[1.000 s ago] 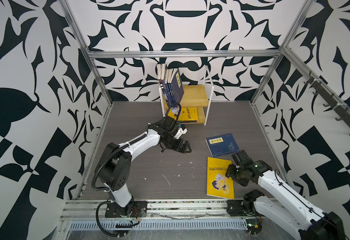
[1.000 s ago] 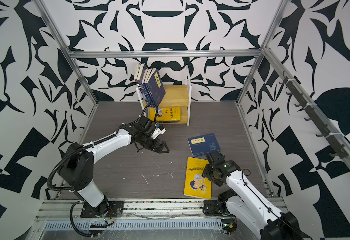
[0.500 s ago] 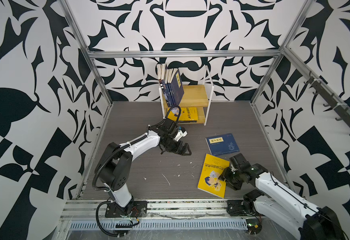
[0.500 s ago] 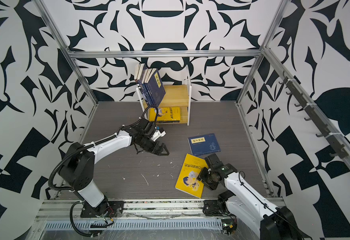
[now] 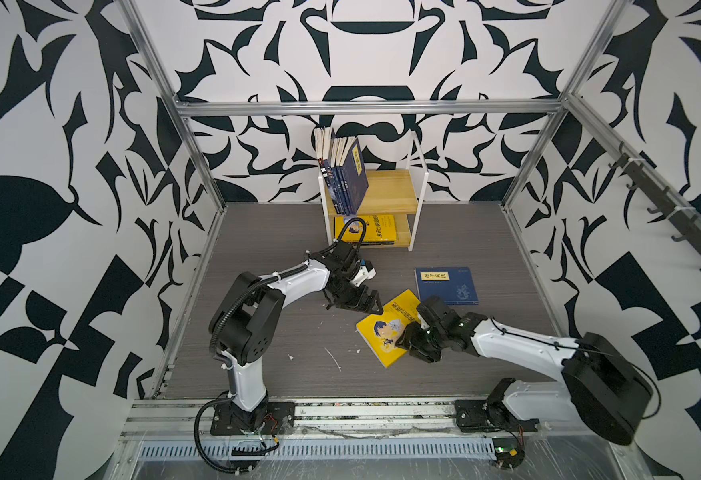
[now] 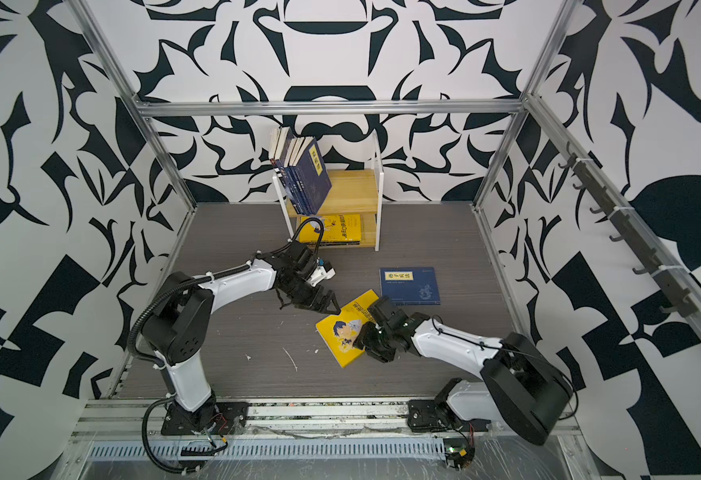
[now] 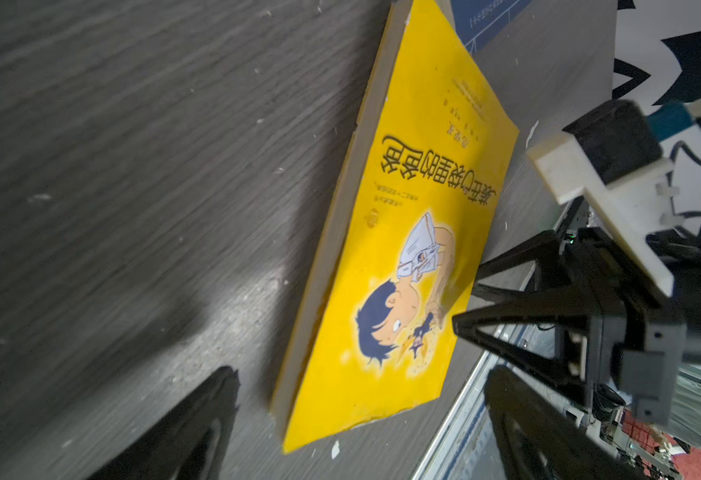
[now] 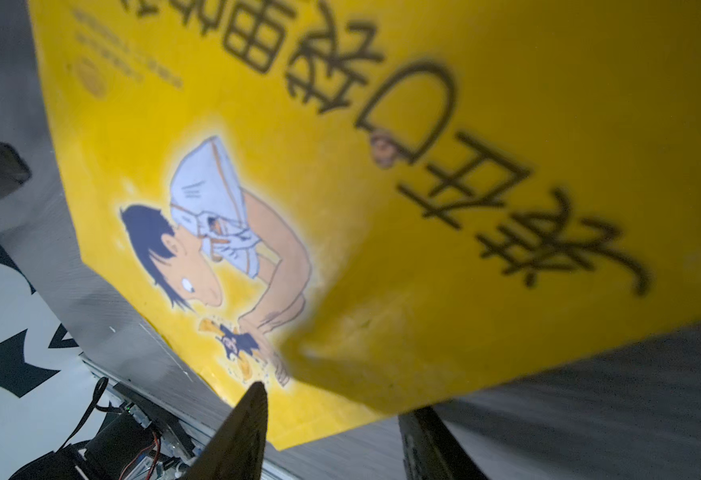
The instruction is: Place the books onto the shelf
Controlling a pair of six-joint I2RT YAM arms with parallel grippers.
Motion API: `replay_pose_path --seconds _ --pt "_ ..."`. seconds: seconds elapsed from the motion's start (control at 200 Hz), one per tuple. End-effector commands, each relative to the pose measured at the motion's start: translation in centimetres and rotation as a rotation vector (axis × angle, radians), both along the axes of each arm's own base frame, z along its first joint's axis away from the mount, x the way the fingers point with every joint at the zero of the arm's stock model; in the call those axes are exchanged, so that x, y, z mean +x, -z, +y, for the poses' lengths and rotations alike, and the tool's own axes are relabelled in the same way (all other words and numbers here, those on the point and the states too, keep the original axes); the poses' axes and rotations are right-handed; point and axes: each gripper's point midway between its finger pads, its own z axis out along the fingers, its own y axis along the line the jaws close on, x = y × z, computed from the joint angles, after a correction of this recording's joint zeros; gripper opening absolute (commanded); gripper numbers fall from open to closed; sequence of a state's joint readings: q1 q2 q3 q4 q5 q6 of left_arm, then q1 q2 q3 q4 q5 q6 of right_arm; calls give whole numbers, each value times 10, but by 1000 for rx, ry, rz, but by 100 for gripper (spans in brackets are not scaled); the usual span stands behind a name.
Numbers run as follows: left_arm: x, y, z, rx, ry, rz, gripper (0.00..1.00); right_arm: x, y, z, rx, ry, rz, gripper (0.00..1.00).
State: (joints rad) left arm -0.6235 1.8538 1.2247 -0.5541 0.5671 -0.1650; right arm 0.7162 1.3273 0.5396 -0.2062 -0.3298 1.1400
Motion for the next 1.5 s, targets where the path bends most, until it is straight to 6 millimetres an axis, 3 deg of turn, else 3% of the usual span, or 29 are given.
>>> replay_pose_path --seconds 0.0,0.075,0.16,0.35,0.395,0.55,0.73,0.81,0.905,1.01,1.12,1.225,1.39,1.495 --pt "6 4 0 25 34 -5 94 19 -9 34 65 -115 -89 55" --pt "10 8 4 45 51 -25 91 21 -8 46 63 -178 -75 55" --pt "20 12 14 92 58 -73 90 22 -10 43 28 -208 -90 56" --pt "38 14 22 150 93 -163 89 23 -35 -3 -158 -266 -274 57" --pt "40 13 20 152 109 -166 86 27 -44 -15 -220 -300 -352 57" --pt "41 23 24 189 127 -149 59 44 -86 -30 -325 -461 -692 56" --pt "31 30 24 187 149 -128 54 59 -155 -17 -335 -598 -1188 53" --pt "28 33 24 211 171 -143 54 44 -170 1 -304 -808 -1414 52" --pt "28 37 28 235 181 -154 52 37 -159 5 -388 -1035 -1499 55" --pt "28 45 34 262 194 -164 49 35 -128 -1 -486 -1244 -1422 58" --pt "27 50 37 281 199 -161 43 18 -94 0 -472 -1479 -1387 58" --pt "28 52 39 292 198 -161 31 14 -74 -2 -510 -1582 -1385 58" --pt "25 56 41 296 201 -160 29 16 -54 -4 -554 -1625 -1319 58" --pt "24 60 42 302 206 -161 25 22 -52 3 -563 -1590 -1340 57"
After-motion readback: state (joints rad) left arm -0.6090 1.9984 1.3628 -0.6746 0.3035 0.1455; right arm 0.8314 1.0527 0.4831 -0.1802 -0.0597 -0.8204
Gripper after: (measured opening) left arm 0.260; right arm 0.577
